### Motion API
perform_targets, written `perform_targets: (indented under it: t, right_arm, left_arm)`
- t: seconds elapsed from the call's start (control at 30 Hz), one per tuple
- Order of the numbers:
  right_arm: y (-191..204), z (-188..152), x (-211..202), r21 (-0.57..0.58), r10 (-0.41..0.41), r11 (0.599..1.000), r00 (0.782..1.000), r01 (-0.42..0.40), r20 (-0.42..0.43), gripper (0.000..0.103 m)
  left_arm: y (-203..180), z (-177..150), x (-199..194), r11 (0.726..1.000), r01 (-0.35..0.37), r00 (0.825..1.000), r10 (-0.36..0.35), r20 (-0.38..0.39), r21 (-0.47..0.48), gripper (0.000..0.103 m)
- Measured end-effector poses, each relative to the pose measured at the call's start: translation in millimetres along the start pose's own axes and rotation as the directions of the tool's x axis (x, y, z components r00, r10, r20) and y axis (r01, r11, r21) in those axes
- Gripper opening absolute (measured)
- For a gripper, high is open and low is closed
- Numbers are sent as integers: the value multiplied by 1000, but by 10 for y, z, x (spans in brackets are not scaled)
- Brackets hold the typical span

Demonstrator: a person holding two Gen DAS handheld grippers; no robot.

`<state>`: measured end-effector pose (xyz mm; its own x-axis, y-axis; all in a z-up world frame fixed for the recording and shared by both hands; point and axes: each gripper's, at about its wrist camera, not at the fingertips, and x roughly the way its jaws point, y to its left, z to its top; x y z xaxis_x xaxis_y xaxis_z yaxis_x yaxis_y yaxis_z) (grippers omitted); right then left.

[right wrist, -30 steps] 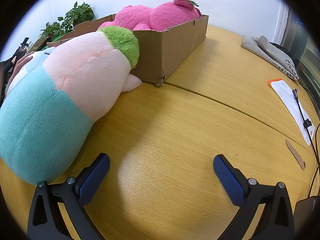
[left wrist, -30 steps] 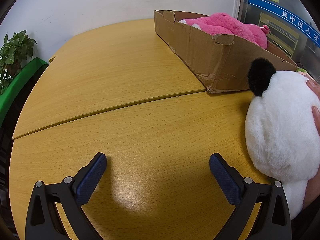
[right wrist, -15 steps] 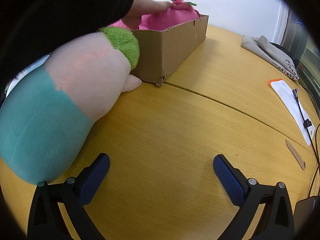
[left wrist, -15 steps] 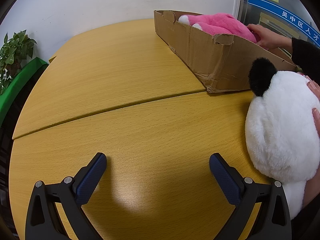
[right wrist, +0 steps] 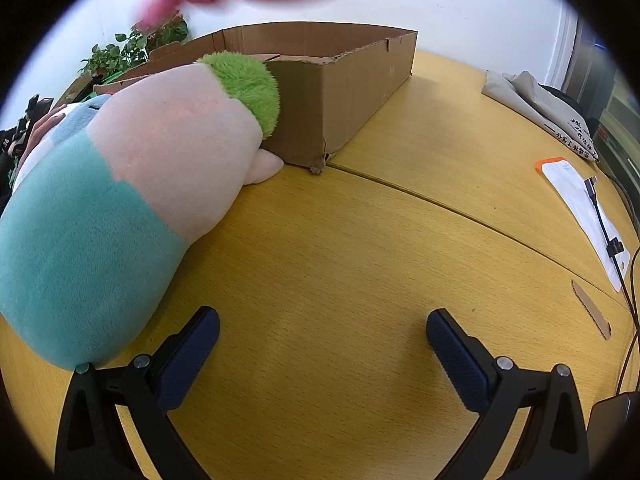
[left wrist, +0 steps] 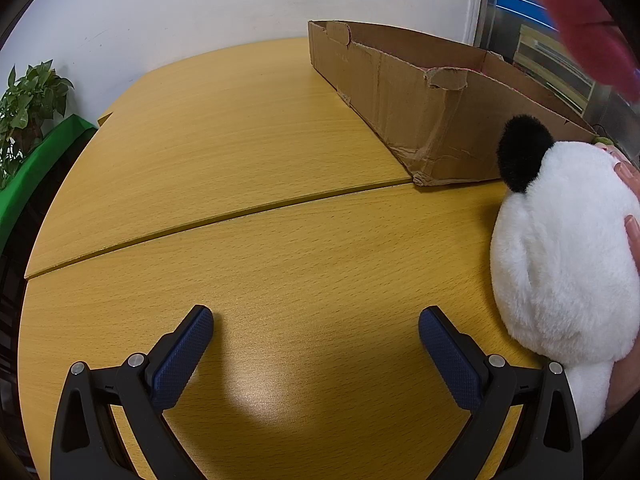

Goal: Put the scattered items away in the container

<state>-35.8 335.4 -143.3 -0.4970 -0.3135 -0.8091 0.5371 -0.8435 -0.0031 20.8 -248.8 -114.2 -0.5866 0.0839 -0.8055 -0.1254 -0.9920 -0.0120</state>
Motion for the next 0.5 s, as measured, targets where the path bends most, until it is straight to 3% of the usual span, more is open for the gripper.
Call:
perform_targets:
  t: [0.5]
  right_arm:
    - [-1, -2, 0, 1, 1, 1000, 1000, -1, 1, 103]
  left_arm:
    - [3, 2, 5, 1000, 0, 1000, 0, 0, 1, 103]
